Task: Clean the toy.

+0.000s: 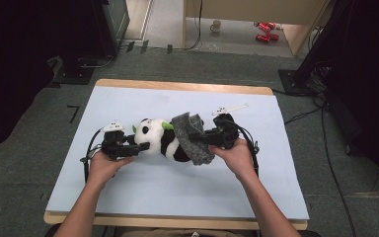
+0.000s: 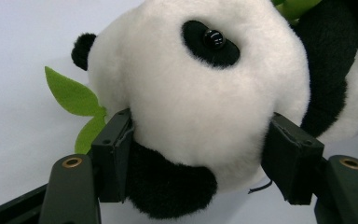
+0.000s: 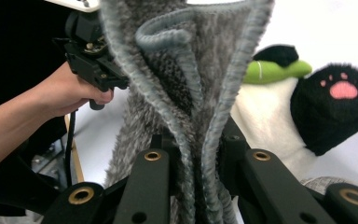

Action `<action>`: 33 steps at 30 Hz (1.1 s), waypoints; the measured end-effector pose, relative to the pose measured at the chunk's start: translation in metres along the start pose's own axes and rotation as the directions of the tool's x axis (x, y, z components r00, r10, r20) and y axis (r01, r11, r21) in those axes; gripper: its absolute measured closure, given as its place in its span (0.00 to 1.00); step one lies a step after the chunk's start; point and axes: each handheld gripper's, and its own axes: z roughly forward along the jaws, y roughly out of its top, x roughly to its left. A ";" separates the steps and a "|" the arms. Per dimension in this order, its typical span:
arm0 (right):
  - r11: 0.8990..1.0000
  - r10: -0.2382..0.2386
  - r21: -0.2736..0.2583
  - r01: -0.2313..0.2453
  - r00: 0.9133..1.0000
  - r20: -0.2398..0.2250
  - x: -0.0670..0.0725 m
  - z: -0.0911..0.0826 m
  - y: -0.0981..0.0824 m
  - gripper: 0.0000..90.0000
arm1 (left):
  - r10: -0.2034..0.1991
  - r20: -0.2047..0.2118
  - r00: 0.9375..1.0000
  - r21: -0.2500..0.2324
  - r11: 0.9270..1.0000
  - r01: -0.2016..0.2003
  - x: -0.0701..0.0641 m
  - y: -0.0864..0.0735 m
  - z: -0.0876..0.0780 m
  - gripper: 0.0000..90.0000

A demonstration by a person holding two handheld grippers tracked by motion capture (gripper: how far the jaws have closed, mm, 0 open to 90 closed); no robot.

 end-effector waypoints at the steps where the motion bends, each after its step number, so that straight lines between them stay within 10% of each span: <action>1: 1.000 0.003 -0.003 -0.003 1.000 -0.001 -0.002 0.000 -0.001 0.87 | -0.001 0.000 1.000 -0.001 1.000 0.001 0.000 0.000 0.000 0.37; 20: 0.997 0.065 0.021 -0.068 0.993 0.103 -0.033 -0.011 -0.015 0.88 | -0.019 0.009 1.000 -0.005 1.000 0.019 0.002 0.001 0.000 0.37; 28: 0.997 0.008 -0.072 -0.004 0.999 0.051 -0.007 -0.036 0.007 0.88 | -0.067 0.016 0.998 -0.007 0.998 0.067 -0.003 0.001 -0.001 0.38; 33: 0.998 -0.044 -0.040 0.044 0.999 0.010 0.009 -0.024 0.012 0.88 | -0.064 0.005 0.998 0.018 0.998 0.064 -0.014 0.001 0.001 0.40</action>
